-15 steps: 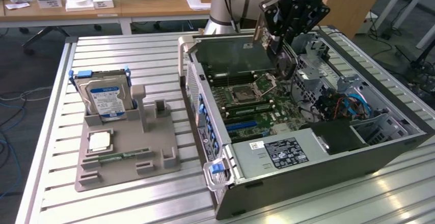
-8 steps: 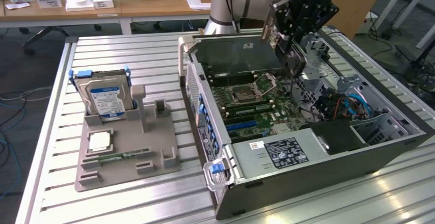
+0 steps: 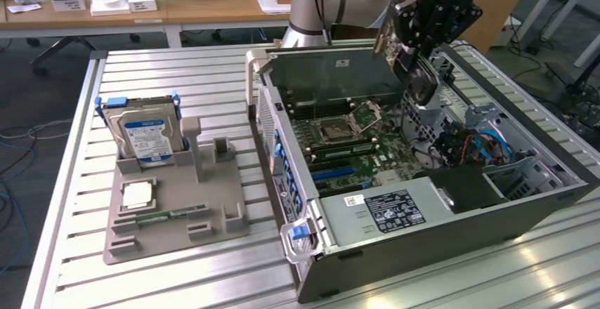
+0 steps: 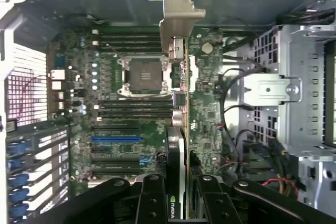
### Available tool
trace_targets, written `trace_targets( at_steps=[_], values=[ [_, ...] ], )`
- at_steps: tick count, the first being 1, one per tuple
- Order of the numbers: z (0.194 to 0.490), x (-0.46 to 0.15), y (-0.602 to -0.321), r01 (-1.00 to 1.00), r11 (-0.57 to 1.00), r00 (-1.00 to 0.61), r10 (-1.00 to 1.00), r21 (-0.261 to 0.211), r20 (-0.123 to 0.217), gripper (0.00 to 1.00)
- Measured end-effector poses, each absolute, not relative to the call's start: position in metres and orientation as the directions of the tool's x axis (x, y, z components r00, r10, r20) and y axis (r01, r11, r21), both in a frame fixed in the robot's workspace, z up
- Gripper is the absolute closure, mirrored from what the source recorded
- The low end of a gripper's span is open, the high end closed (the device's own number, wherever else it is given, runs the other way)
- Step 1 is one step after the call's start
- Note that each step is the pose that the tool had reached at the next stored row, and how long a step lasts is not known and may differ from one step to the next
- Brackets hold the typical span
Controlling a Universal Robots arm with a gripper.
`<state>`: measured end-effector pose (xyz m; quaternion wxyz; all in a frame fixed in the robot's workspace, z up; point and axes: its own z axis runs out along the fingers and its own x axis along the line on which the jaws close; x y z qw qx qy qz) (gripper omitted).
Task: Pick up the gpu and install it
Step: 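Pick up the gpu and move the gpu toward the slot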
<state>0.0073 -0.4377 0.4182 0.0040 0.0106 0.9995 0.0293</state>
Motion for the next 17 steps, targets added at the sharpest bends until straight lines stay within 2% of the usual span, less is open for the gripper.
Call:
trace_targets(
  at_steps=[17],
  values=[
    [0.418, 0.056, -0.436, 0.021, 0.998, -1.000, 0.021, 0.059, -0.007, 0.73]
  ],
)
